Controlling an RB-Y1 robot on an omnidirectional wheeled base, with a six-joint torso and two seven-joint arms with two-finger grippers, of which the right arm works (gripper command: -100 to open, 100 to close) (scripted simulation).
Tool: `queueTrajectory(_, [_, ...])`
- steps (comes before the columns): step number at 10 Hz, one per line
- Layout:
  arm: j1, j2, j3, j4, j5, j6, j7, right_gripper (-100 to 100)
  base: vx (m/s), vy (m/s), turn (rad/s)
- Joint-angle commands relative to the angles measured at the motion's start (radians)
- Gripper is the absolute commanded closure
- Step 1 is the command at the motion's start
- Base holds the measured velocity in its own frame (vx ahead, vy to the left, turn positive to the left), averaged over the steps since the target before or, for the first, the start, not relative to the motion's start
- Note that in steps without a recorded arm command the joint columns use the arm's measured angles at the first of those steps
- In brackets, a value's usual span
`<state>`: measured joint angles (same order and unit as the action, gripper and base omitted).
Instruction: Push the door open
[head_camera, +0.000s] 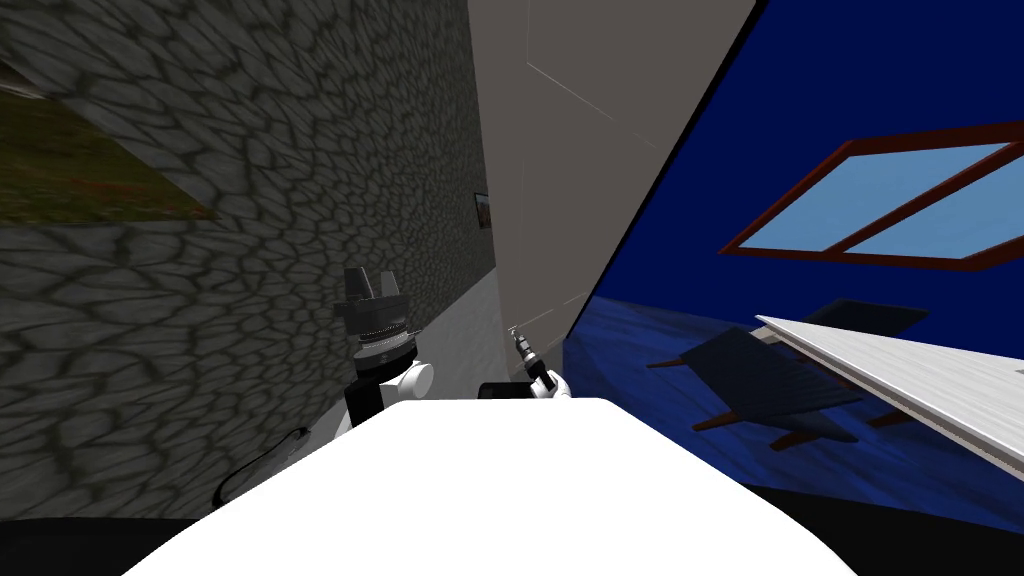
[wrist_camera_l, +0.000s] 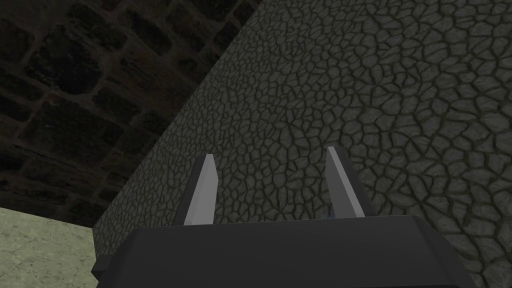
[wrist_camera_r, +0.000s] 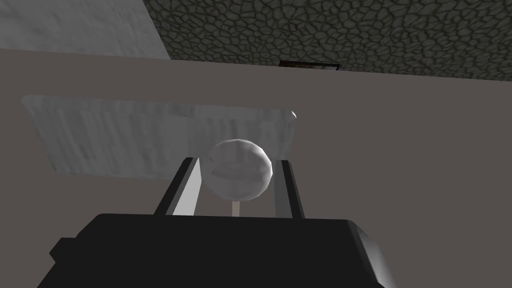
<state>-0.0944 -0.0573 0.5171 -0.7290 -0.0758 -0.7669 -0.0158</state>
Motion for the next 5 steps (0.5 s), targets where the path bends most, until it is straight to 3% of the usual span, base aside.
queueTrajectory(1, [-0.015,0.006,-0.033,0.006,-0.010,-0.003,0.009,100,0.208,0.191,-0.065])
queueTrajectory(3, [-0.019,0.013,-0.060,0.012,-0.018,-0.003,0.016,100,0.169,0.182,-0.050])
queueTrajectory(4, [-0.019,0.013,-0.060,0.012,-0.018,-0.003,0.016,100,0.101,0.083,-0.015])
queueTrajectory(5, [-0.022,0.022,-0.084,0.018,-0.025,-0.003,0.022,100,0.111,0.139,-0.048])
